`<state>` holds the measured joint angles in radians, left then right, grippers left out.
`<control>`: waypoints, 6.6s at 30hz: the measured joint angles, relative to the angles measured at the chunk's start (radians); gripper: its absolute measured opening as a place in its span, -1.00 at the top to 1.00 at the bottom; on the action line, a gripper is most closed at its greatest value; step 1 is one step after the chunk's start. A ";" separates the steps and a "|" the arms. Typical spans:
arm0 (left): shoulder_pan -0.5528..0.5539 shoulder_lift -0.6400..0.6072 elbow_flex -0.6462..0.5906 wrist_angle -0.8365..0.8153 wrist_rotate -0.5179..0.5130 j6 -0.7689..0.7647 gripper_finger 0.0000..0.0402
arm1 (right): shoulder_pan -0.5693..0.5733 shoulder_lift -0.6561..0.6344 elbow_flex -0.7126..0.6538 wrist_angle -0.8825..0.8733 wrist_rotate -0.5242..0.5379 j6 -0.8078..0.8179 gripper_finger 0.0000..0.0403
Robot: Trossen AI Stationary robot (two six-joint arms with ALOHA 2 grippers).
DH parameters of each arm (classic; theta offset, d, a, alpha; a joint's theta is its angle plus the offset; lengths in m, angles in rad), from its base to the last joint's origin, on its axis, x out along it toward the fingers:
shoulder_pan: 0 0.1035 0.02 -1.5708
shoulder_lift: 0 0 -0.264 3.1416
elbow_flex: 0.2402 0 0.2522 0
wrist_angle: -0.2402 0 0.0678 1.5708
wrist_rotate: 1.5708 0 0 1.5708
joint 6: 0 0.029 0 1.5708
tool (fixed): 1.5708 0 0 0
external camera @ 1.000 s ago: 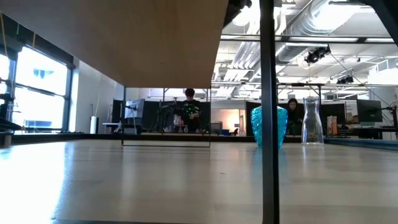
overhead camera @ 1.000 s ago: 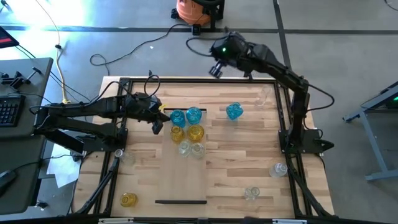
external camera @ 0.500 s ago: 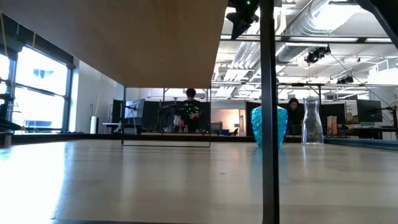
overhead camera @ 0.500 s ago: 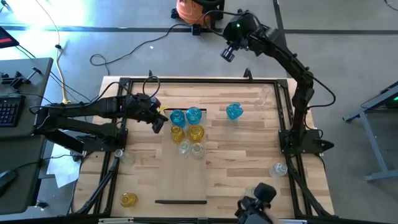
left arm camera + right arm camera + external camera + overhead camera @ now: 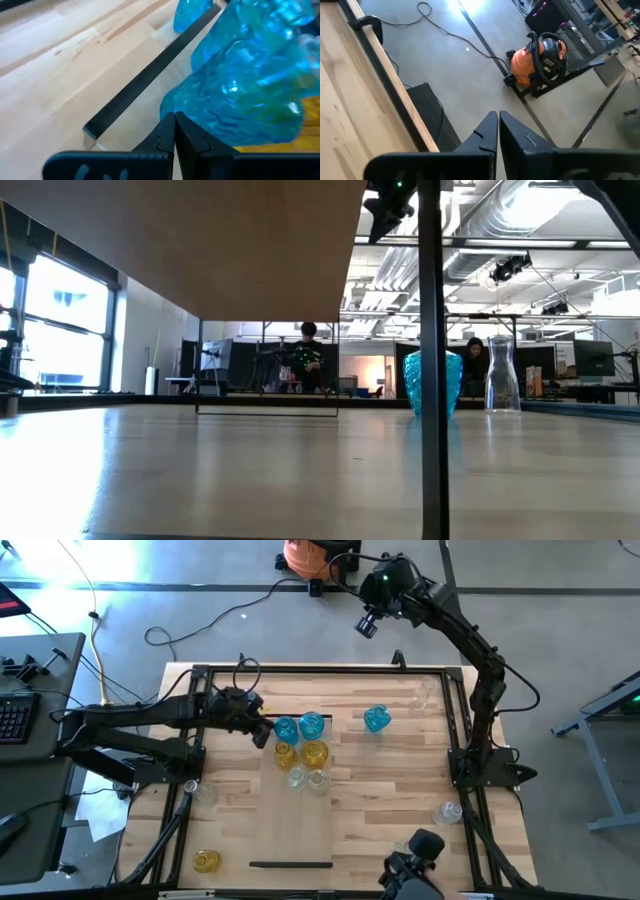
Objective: Sort vases onto shelf
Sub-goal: Put the bottom blue vase on the shelf to align with the other blue vase
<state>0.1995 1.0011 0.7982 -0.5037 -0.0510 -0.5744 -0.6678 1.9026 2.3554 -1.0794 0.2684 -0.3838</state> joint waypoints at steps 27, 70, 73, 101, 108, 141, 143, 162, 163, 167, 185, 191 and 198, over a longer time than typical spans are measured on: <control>0.003 -0.075 -0.001 -0.085 0.081 -0.061 1.00 | 0.000 0.000 0.000 0.000 -0.019 -0.063 1.00; 0.004 0.011 0.000 0.040 0.098 -0.036 1.00 | 0.000 0.000 0.000 0.000 -0.037 -0.070 1.00; 0.004 0.011 0.000 0.040 0.065 -0.042 1.00 | 0.000 0.000 0.000 0.000 -0.037 -0.070 1.00; -0.012 0.011 0.000 0.092 0.268 -0.098 1.00 | 0.000 0.000 0.000 -0.008 -0.041 -0.070 1.00; -0.012 0.010 0.000 0.113 0.290 -0.104 1.00 | 0.000 0.000 0.000 -0.009 -0.041 -0.070 1.00; -0.001 0.054 0.000 0.114 0.238 -0.076 1.00 | 0.000 0.000 0.000 -0.016 -0.041 -0.070 1.00; -0.001 0.054 0.000 0.114 0.239 -0.076 1.00 | 0.000 0.000 0.000 -0.016 -0.043 -0.070 1.00; -0.002 0.054 0.000 0.129 0.221 -0.078 1.00 | 0.000 0.000 0.000 -0.031 -0.067 -0.067 1.00; -0.002 0.054 0.000 0.129 0.225 -0.078 1.00 | 0.000 0.000 0.000 -0.035 -0.067 -0.067 1.00; -0.004 0.052 0.000 0.127 0.225 -0.071 1.00 | 0.000 0.000 0.000 -0.047 -0.067 -0.067 1.00; -0.002 0.052 0.000 -0.007 0.011 -0.024 1.00 | 0.000 0.000 0.000 -0.055 -0.068 -0.074 1.00; -0.002 0.052 0.000 0.007 0.015 -0.025 1.00 | 0.000 0.000 0.000 -0.055 -0.077 -0.074 1.00; -0.002 0.052 0.000 0.076 0.016 -0.024 1.00 | 0.000 0.000 0.000 -0.055 -0.078 -0.074 1.00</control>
<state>0.1970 1.0527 0.7982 -0.4275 -0.0349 -0.5987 -0.6682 1.9022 2.3550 -1.1339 0.1905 -0.4576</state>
